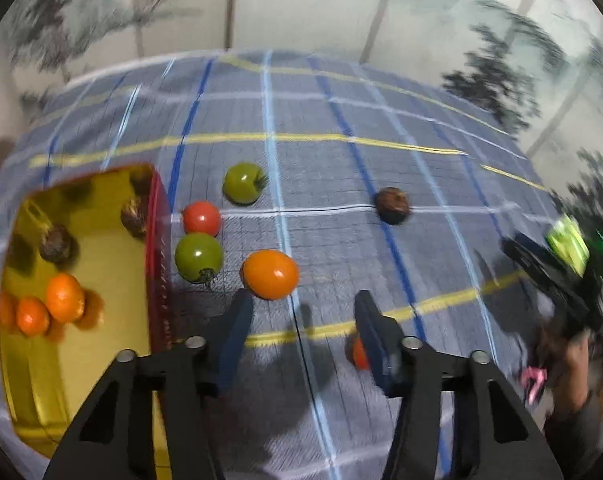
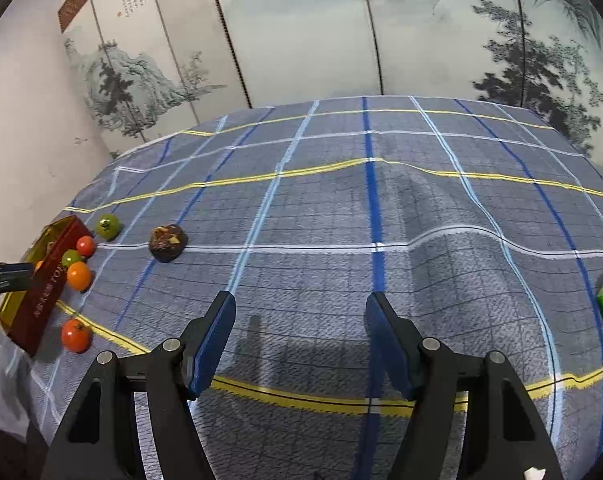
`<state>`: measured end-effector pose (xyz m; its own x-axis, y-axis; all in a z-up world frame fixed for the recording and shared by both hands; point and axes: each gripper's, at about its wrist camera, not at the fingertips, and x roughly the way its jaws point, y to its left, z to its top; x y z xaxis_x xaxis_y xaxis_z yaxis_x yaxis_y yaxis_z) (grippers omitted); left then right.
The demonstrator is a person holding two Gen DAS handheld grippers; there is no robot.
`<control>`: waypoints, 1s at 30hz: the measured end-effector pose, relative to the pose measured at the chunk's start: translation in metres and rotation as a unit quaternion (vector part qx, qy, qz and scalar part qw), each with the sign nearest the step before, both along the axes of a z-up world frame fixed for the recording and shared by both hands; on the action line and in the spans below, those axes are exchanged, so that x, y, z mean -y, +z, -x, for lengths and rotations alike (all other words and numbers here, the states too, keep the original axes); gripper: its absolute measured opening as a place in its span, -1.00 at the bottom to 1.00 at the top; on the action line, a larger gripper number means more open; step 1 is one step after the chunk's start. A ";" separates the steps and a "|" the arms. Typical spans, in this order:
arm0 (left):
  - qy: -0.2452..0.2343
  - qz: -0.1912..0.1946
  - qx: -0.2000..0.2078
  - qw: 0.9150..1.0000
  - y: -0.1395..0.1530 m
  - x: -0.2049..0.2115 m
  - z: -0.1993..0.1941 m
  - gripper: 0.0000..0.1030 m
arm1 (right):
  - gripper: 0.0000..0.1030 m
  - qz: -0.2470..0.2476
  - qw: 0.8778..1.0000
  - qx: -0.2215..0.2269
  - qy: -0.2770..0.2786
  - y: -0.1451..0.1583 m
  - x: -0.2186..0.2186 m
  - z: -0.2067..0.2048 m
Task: Organize fruits
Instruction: 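Reach the left gripper to the tangerine on the cloth and grasp it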
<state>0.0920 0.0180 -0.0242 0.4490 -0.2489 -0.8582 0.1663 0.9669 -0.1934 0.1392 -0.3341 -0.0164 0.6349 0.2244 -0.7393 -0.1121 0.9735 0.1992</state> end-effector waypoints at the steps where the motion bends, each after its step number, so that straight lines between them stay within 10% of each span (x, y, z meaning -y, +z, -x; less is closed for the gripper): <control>1: 0.014 0.010 -0.018 1.000 -0.007 0.000 -0.009 -0.05 | 0.27 -0.005 1.000 0.003 0.004 0.001 0.001 0.000; 10: 0.083 -0.018 -0.018 0.996 -0.028 0.003 -0.033 -0.07 | 0.32 -0.046 0.998 0.017 0.025 0.005 0.005 0.005; 30: 0.041 -0.056 0.008 0.998 -0.053 0.025 -0.023 -0.16 | 0.46 -0.058 0.998 0.014 0.023 0.003 0.007 0.002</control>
